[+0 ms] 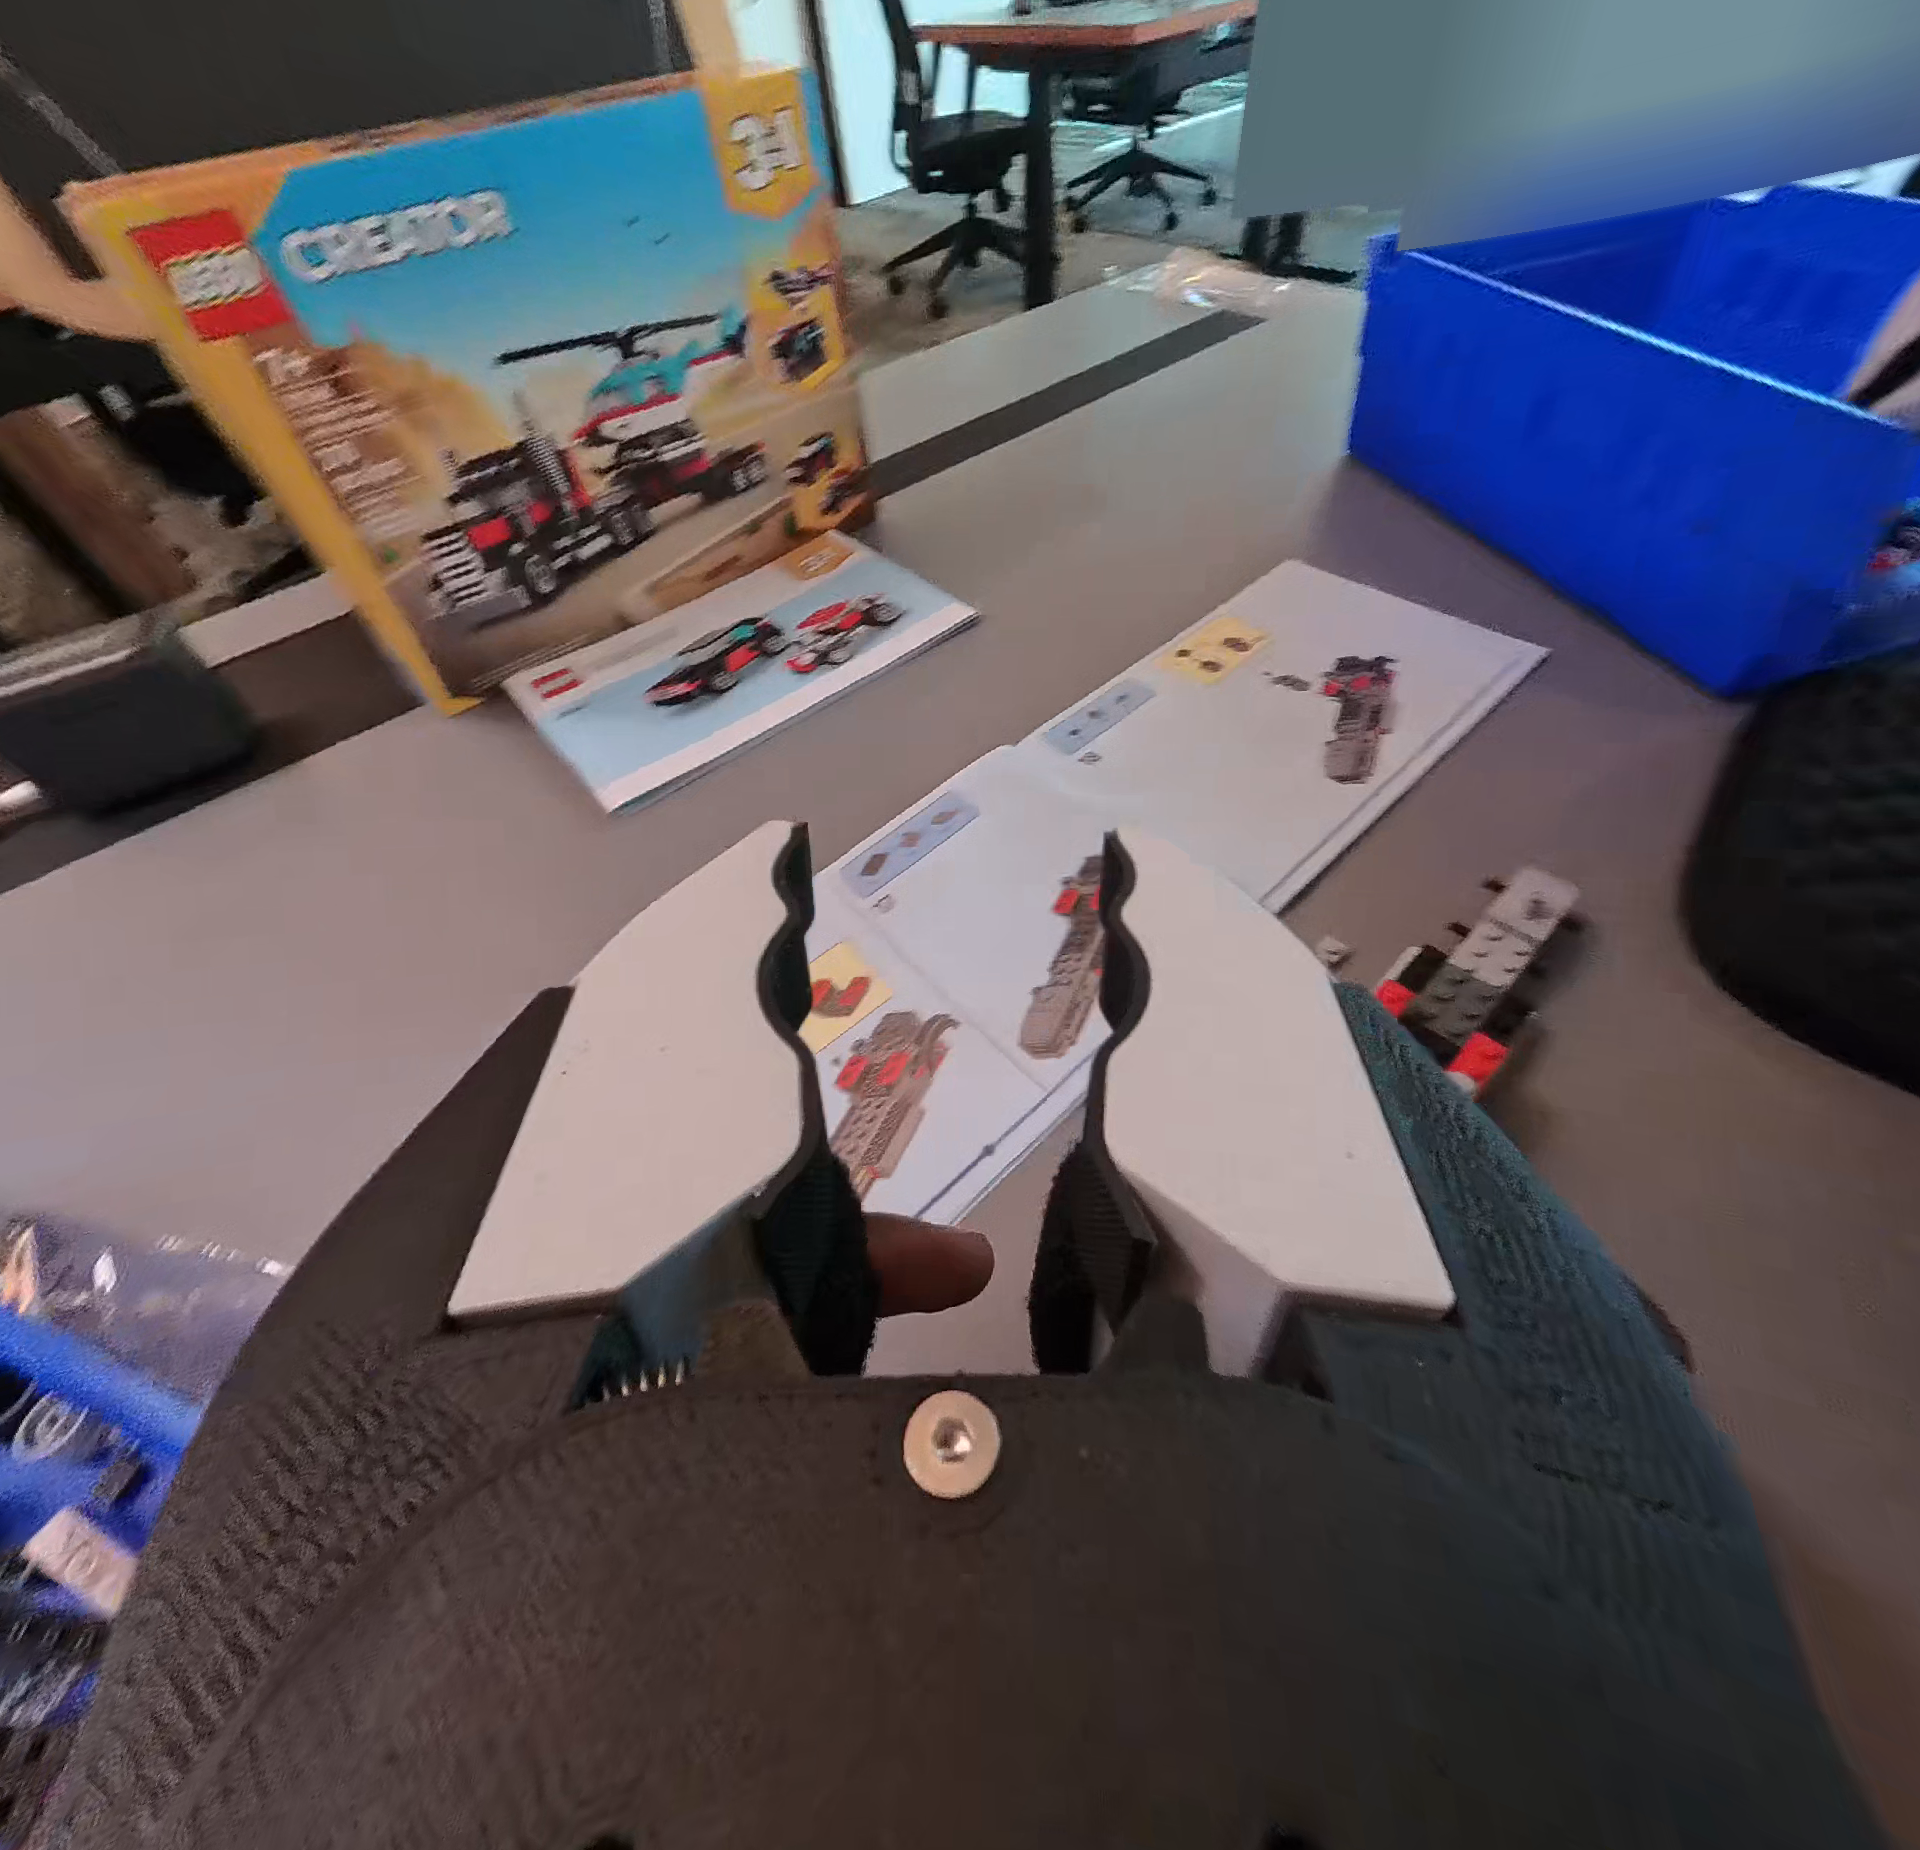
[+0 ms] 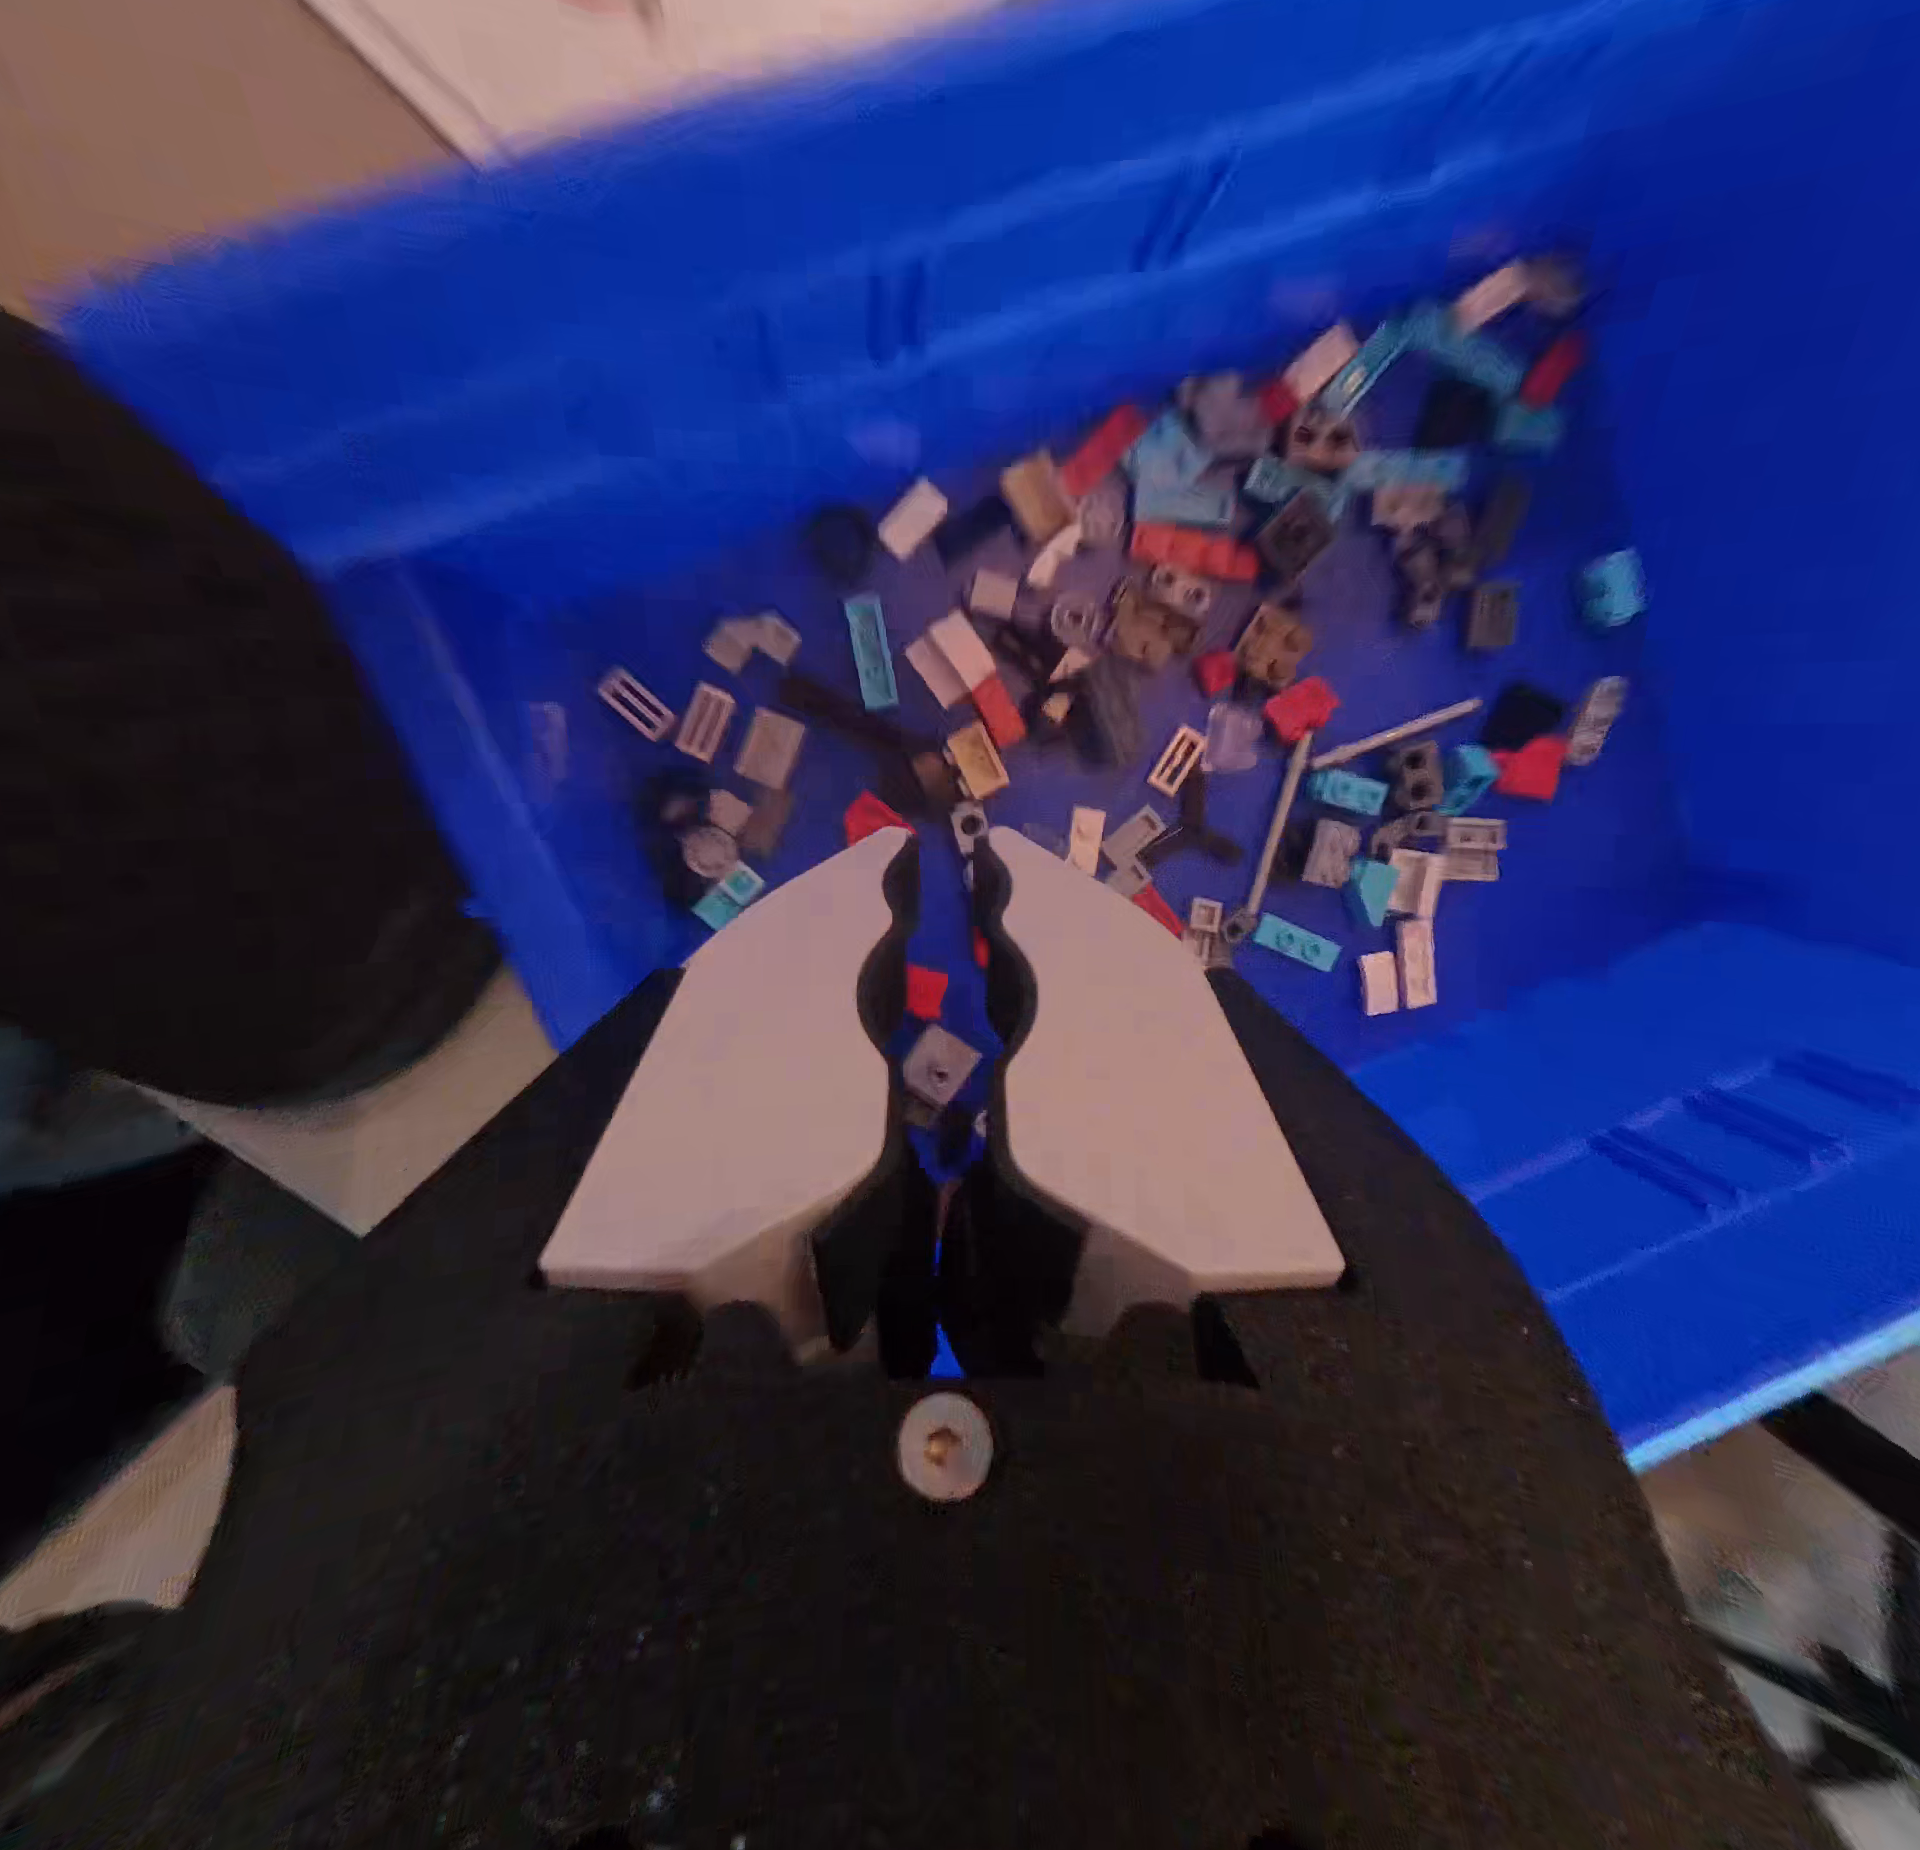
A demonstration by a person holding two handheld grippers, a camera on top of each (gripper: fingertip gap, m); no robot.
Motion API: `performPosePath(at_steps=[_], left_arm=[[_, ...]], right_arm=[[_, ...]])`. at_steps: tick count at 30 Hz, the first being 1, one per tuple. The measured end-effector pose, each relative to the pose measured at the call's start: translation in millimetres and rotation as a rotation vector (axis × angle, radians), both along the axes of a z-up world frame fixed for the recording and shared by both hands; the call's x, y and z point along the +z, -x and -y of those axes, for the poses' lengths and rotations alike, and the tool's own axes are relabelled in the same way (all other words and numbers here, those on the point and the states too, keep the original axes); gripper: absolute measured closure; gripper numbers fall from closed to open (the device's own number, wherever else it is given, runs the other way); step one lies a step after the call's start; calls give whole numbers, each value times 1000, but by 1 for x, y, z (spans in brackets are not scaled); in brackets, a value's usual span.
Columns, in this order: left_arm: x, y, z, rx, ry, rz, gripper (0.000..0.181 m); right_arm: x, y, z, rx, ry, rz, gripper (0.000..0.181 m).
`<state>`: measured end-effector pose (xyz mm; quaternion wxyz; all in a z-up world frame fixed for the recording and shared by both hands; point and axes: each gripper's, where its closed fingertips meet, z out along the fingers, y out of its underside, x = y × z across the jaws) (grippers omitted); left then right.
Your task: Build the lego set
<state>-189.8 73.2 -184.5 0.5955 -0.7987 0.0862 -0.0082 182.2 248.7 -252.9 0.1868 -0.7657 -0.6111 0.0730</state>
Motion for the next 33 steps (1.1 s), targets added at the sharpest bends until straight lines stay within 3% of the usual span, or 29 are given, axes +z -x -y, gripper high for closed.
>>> performPosePath(at_steps=[5,14,17,20,22,24,27,30,33], left_arm=[[-1,-23,8,-120,-11,-26,129],[-9,-12,19,-110,-29,36,129],[-4,-14,17,-127,-53,31,130],[10,-28,7,-186,-139,65,137],[21,-45,-4,-256,-212,37,140],[34,-72,-14,-379,-298,-43,143],[57,-112,-21,-639,-371,-130,156],[79,-143,-27,-811,-300,-49,165],[82,-159,-38,-816,-220,-66,166]], right_arm=[[-33,-2,-3,71,83,158,165],[-50,-12,-7,109,134,236,173],[-27,0,-11,99,56,95,173],[25,42,1,136,-11,-249,173],[74,87,33,230,63,-596,173],[112,121,79,385,278,-841,173],[113,146,121,610,457,-770,173],[101,172,126,716,292,-620,173],[109,193,127,758,52,-605,173]])
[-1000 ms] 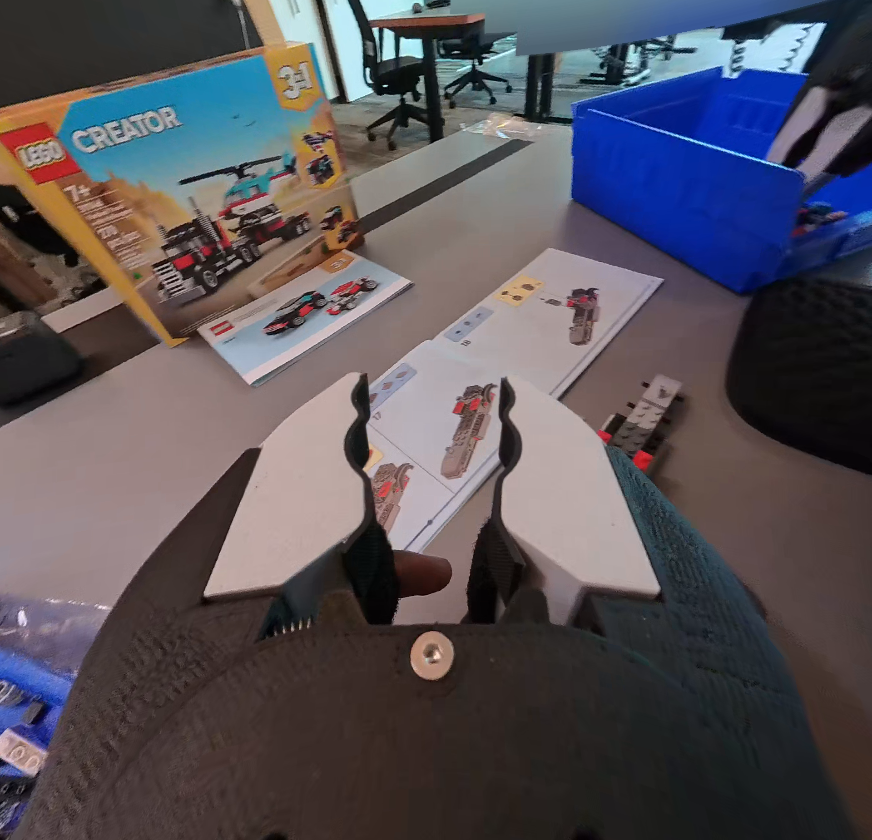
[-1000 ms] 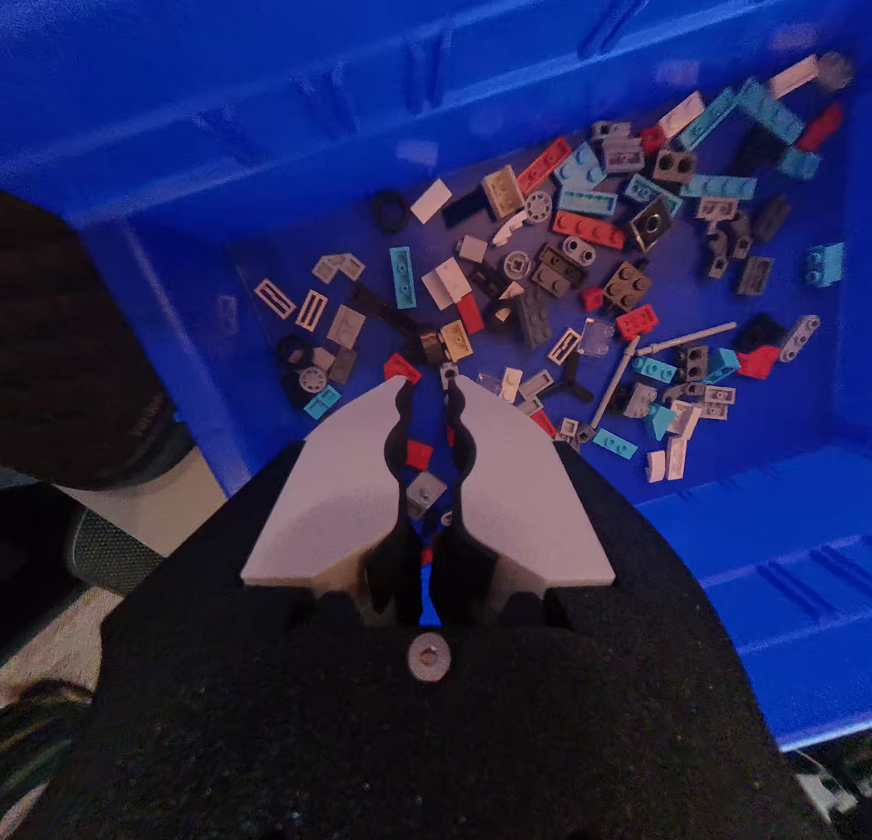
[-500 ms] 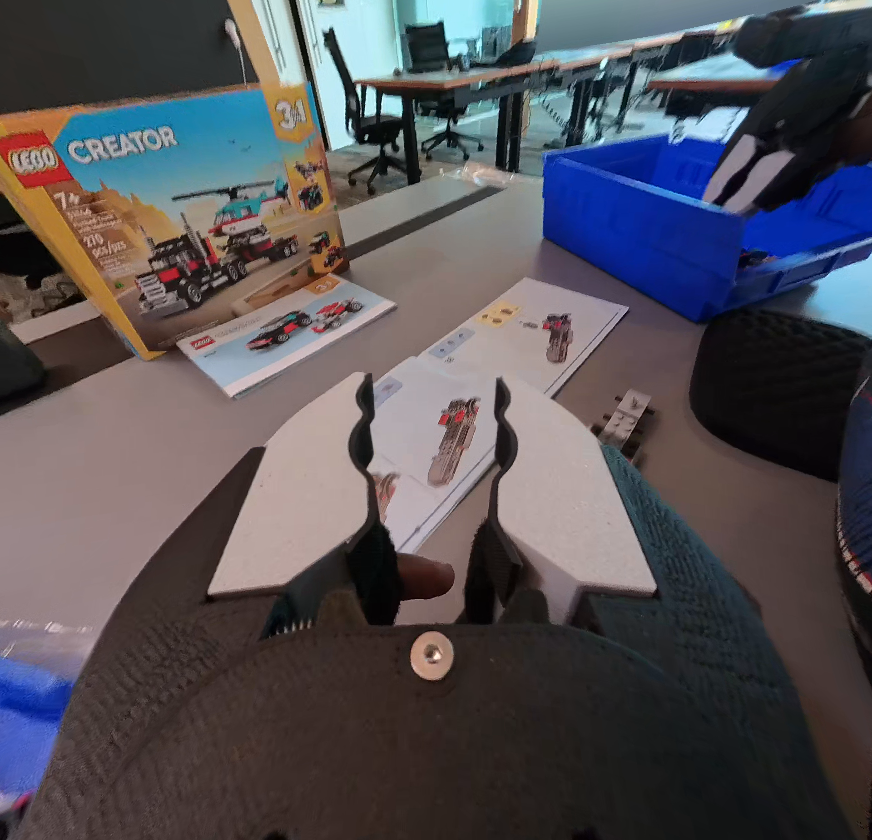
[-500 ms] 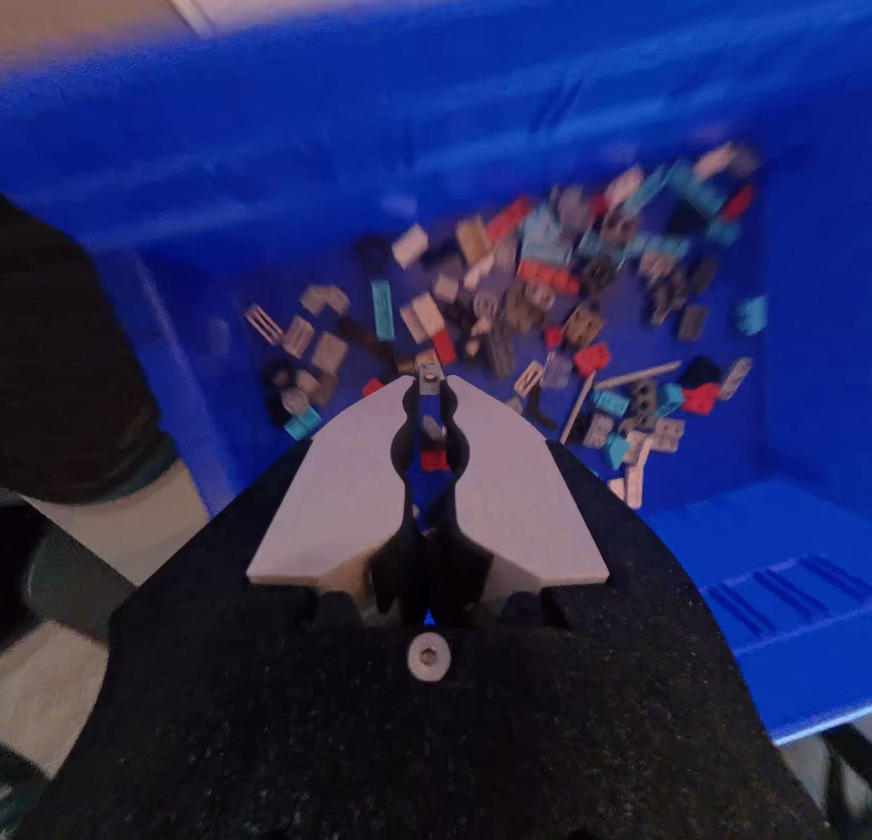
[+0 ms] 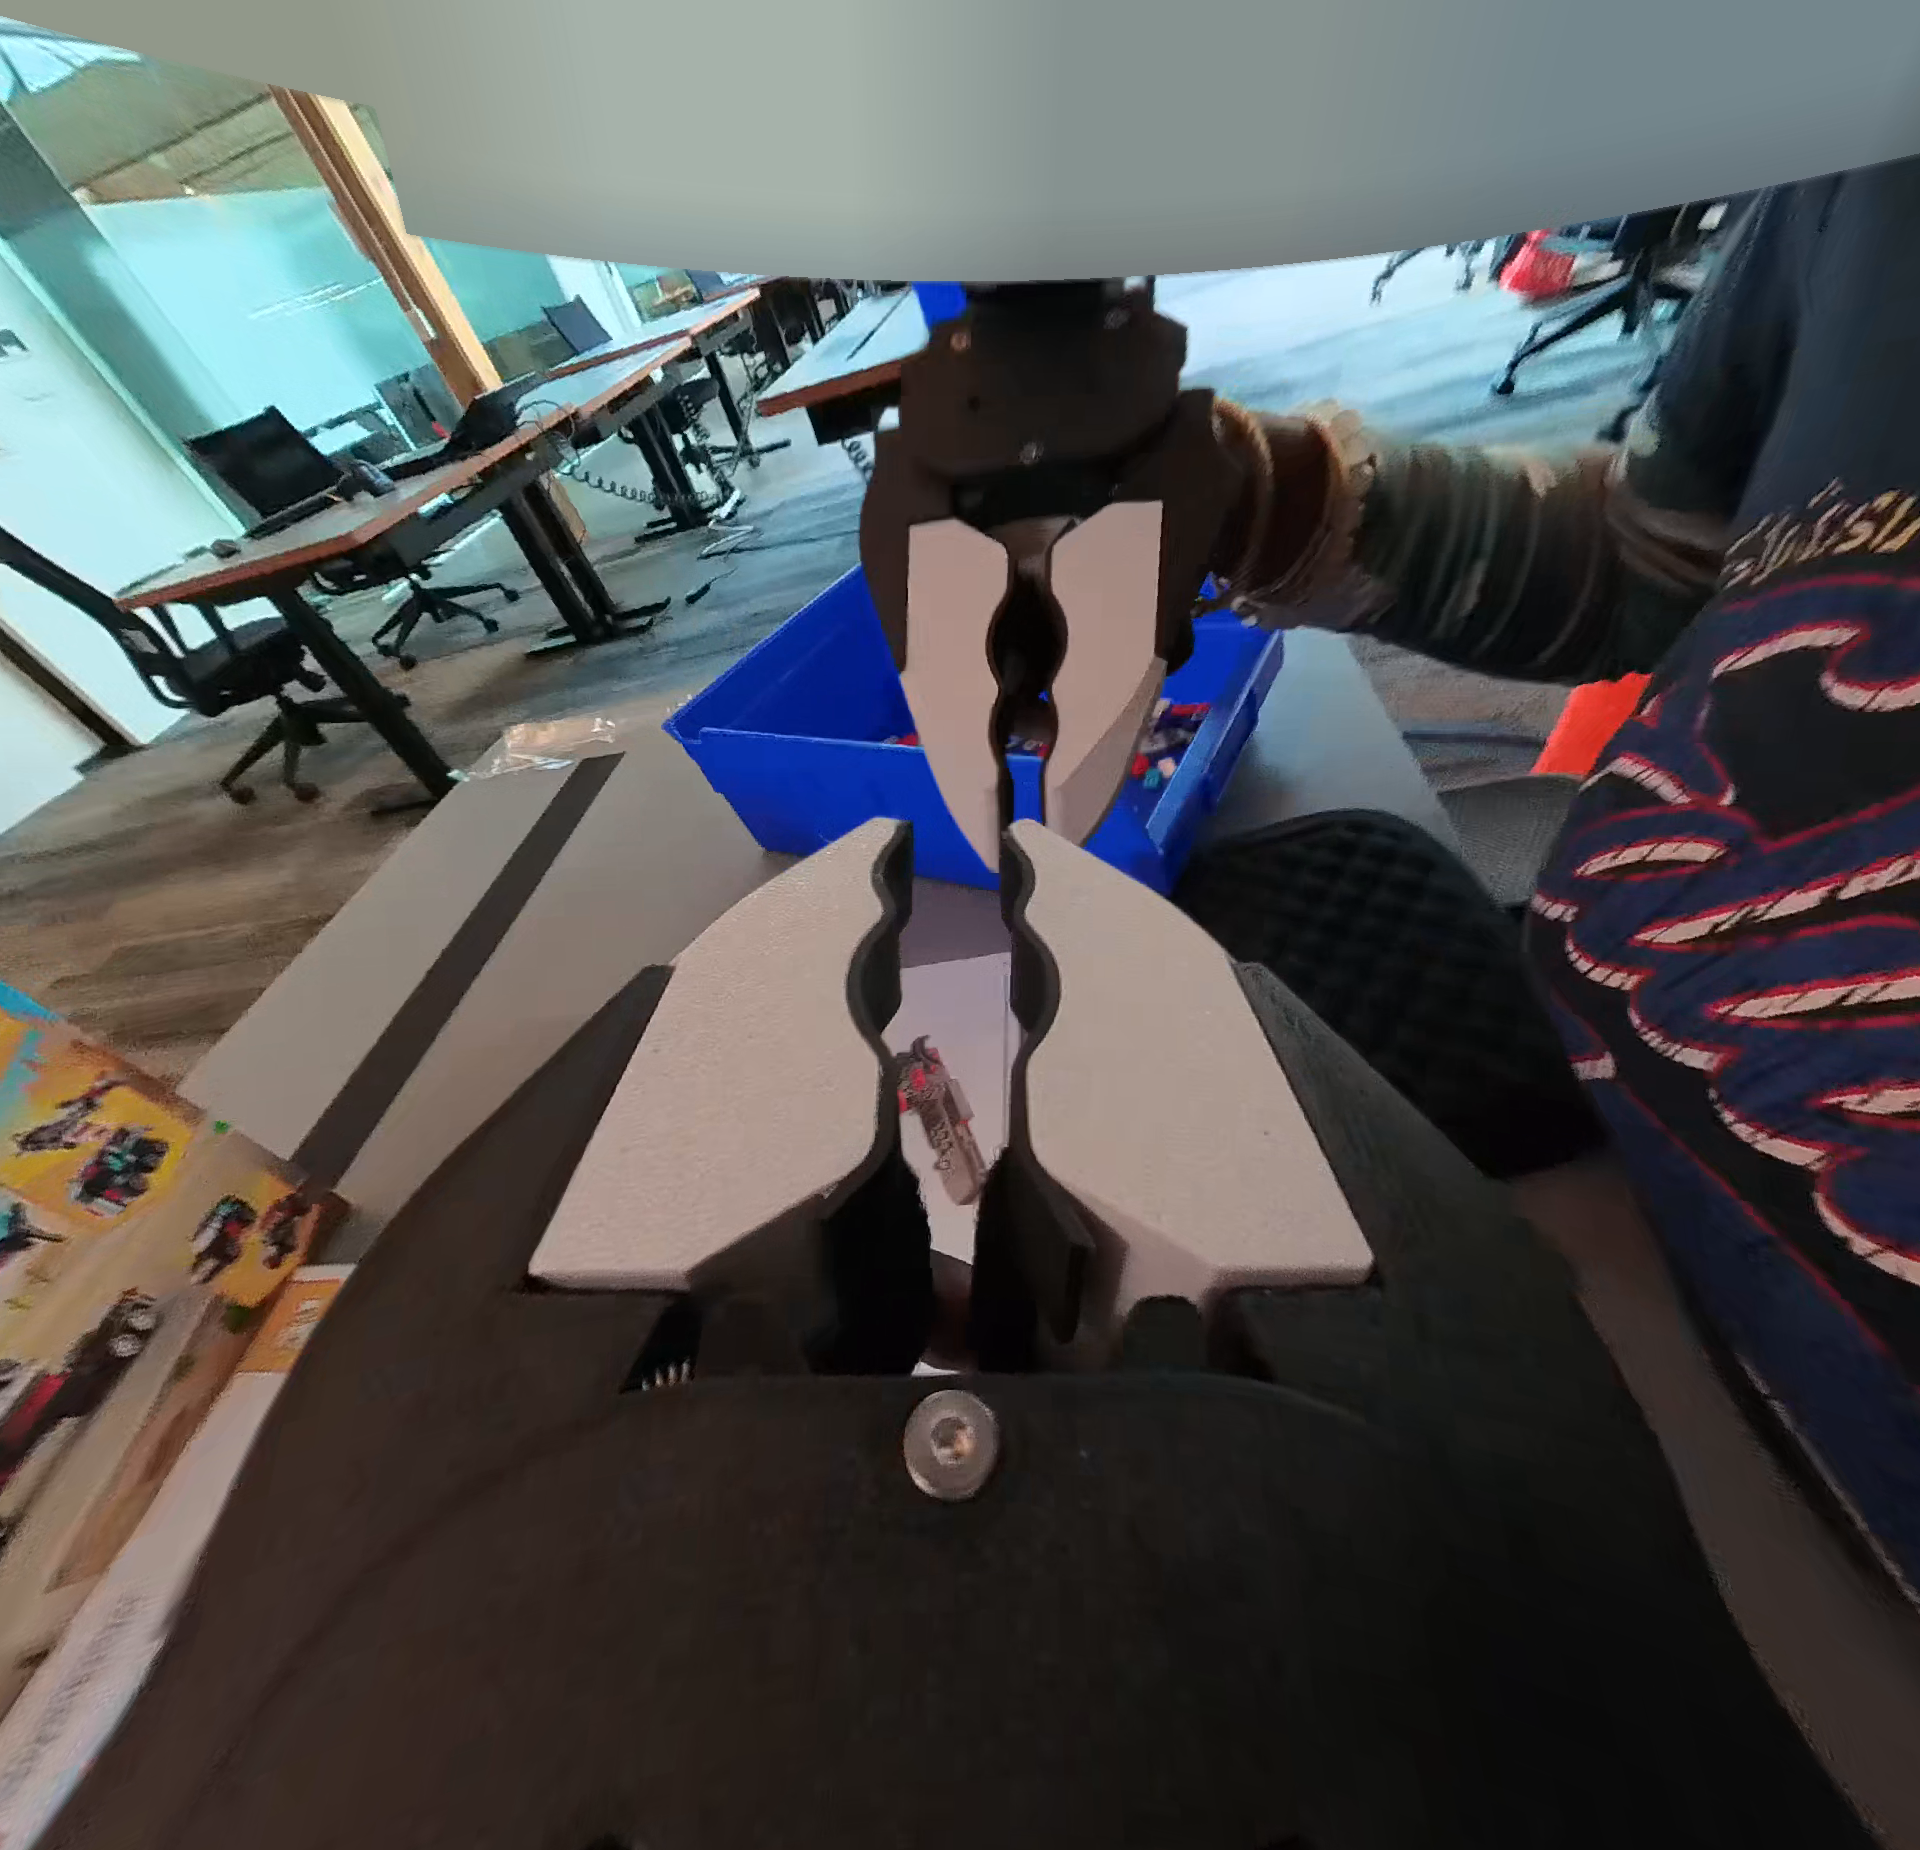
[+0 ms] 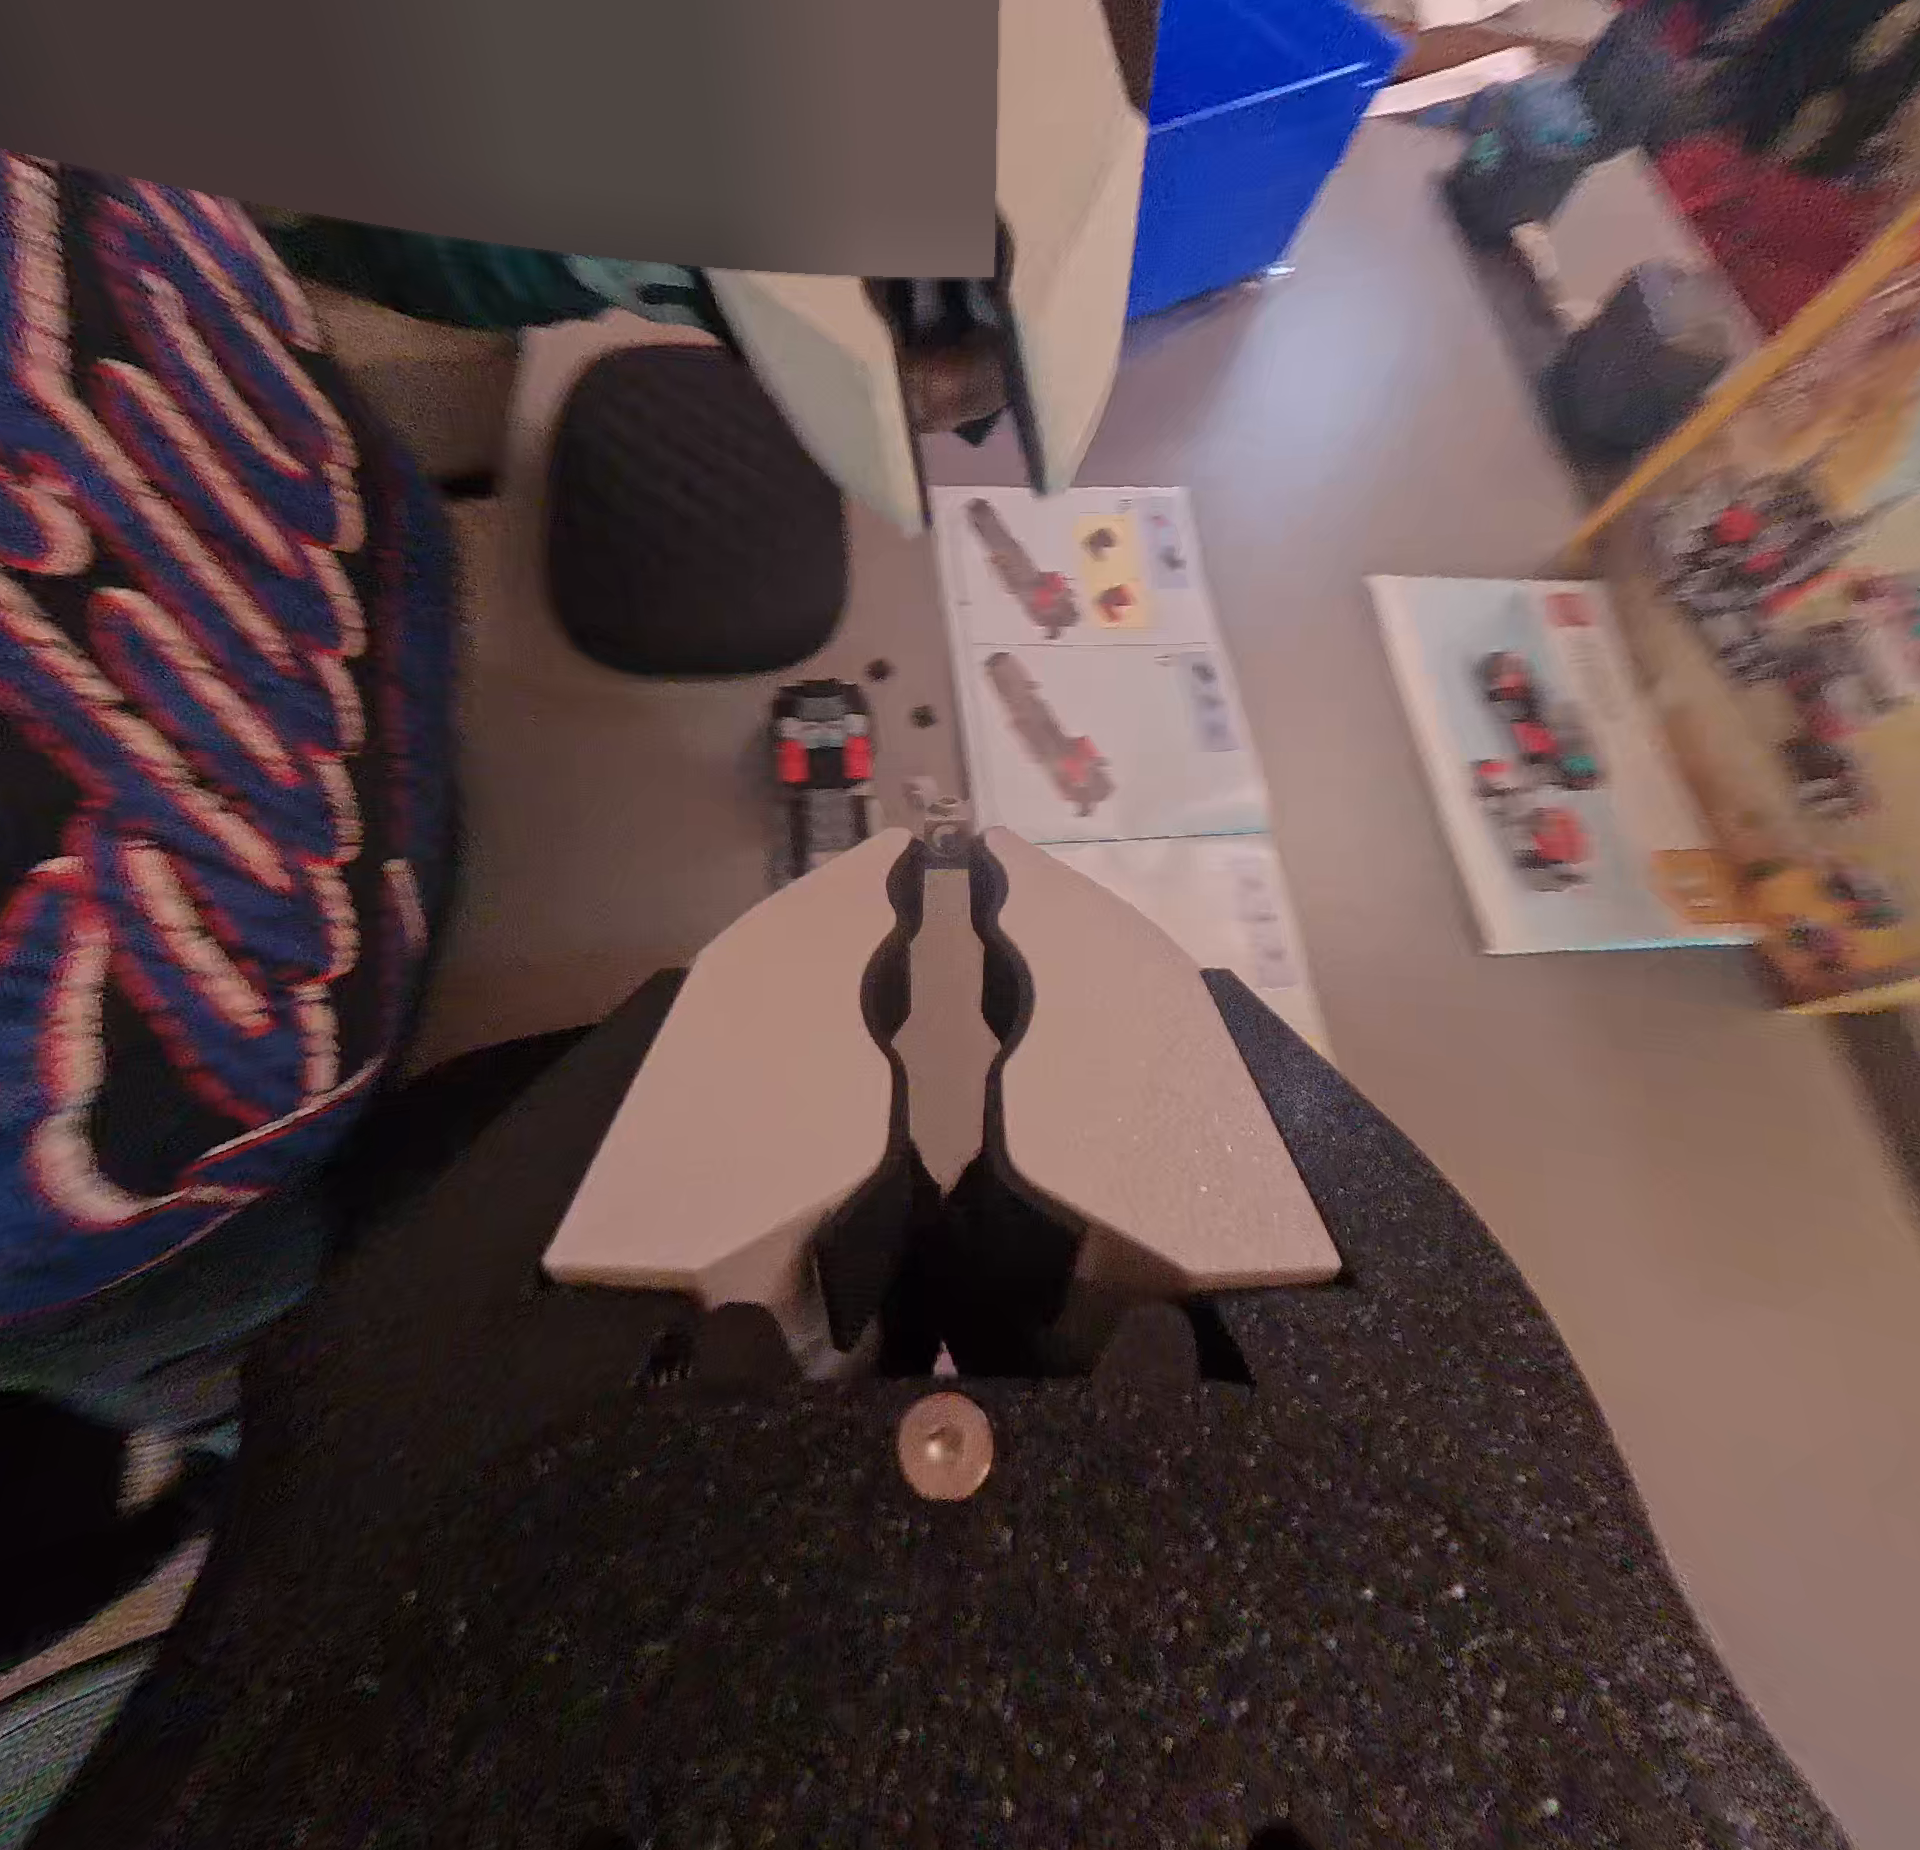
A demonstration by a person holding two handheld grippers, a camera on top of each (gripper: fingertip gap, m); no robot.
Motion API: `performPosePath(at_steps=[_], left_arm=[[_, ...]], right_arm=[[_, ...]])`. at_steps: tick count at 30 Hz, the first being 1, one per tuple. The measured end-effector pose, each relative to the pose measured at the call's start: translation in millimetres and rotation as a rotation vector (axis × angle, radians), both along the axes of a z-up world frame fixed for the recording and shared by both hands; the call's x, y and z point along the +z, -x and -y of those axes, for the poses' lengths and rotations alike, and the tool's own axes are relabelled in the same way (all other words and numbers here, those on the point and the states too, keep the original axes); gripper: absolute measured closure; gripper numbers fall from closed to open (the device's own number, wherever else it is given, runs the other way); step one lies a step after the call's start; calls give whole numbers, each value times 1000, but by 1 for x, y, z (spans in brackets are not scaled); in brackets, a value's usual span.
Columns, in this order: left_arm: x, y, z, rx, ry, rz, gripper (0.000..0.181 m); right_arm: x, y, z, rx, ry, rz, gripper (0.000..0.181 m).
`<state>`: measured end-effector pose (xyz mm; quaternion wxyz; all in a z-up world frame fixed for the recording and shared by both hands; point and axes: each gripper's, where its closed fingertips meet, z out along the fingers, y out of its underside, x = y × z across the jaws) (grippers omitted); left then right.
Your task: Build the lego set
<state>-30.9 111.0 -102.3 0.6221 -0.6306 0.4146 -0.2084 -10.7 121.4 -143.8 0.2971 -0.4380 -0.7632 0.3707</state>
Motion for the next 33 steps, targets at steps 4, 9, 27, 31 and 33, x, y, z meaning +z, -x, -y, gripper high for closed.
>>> performPosePath(at_steps=[4,9,27,31,33], left_arm=[[-9,-9,0,19,2,-62,169],[-31,-16,0,1,95,-127,171],[-50,-20,-5,2,90,-271,176],[-53,-19,-6,-3,104,-293,176],[-53,-19,-6,-7,109,-299,176]], right_arm=[[4,9,2,-35,-140,-49,173],[-3,9,6,-20,-215,-18,173],[-16,10,5,11,-239,42,173],[-18,10,4,12,-252,48,173],[-18,10,5,16,-252,49,173]])
